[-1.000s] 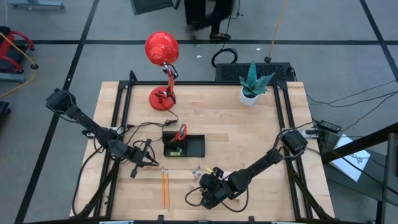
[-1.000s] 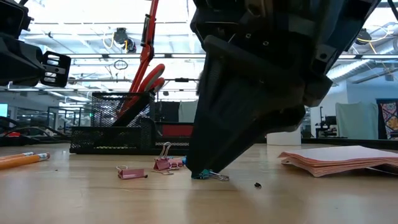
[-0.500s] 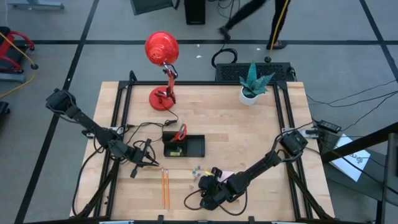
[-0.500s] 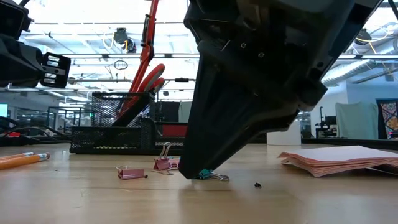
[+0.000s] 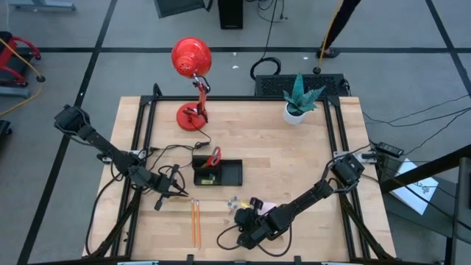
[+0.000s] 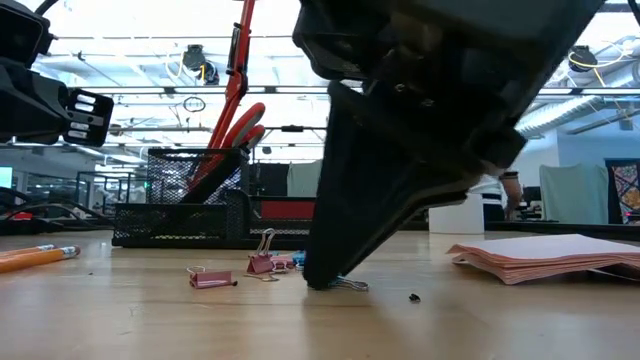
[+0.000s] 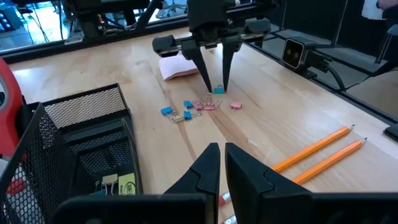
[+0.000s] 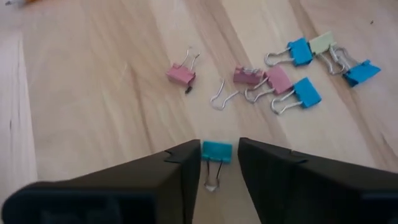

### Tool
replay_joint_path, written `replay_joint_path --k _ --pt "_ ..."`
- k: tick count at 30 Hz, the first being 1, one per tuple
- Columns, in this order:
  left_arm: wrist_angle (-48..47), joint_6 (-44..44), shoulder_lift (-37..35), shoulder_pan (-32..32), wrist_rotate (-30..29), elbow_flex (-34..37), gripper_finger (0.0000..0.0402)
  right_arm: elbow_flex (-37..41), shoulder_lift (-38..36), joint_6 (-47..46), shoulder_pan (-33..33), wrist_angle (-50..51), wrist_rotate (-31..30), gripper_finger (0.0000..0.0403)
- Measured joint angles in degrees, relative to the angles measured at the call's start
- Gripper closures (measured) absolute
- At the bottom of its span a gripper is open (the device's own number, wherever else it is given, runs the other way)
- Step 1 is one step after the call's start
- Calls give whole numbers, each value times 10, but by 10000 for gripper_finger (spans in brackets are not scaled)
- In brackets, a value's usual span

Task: Pick and place office supplies into organizer
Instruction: Put the blue binder clip into the desk organizer

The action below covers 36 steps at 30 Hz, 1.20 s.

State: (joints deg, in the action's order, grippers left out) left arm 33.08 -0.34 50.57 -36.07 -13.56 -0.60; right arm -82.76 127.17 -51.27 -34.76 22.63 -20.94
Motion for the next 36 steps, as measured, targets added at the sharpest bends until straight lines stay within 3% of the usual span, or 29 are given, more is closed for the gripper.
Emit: replay_joint_path --k 15,36 --pt "-4 -12 0 0 0 0 371 2 -1 21 0 -14 4 395" --pt "-7 -12 0 0 1 0 371 4 -78 107 7 -49 -82 402"
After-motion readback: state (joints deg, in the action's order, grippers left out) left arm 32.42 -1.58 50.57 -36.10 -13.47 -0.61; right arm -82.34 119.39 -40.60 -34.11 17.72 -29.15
